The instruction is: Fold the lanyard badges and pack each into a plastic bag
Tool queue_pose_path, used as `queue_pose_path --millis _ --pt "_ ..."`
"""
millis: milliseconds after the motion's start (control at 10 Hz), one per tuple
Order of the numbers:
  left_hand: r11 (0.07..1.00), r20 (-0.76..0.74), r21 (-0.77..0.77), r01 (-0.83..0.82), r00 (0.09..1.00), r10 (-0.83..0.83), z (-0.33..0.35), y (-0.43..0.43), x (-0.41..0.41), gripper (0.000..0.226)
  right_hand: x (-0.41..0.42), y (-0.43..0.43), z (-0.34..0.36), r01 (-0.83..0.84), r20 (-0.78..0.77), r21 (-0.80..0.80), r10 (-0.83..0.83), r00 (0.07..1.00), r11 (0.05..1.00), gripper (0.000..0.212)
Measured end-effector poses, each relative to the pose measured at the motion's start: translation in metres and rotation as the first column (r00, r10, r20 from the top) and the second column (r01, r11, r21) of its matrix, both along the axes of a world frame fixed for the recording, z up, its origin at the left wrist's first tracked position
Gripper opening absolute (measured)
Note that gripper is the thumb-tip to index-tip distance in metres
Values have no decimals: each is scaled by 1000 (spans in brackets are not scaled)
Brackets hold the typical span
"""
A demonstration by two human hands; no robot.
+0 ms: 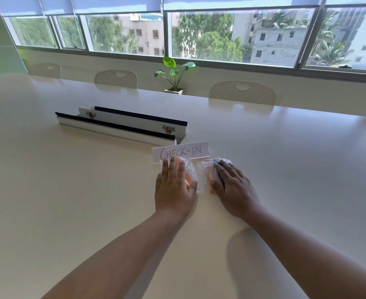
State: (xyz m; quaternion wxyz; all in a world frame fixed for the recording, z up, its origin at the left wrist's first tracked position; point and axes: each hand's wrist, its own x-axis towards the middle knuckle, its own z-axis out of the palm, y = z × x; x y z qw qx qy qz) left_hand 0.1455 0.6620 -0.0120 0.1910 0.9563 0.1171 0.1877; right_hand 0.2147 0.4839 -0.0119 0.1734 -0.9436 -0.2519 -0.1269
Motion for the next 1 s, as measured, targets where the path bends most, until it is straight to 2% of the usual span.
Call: queue_pose_path --millis 200,600,800,1000 --pt "999 -114 -13 48 992 -50 -6 5 9 67 13 -1 -8 -26 -117 -22 23 993 999 80" --pt "997 -123 -53 63 990 -69 -5 7 7 66 17 0 -11 -31 -120 1 31 992 1000 85" --pt "996 -76 -64 63 995 -68 -4 6 2 68 8 -2 -8 14 -48 20 -13 999 1000 83" --pt "994 66 45 104 992 -107 -4 1 -5 71 -12 -11 -1 7 9 69 -8 1000 998 80"
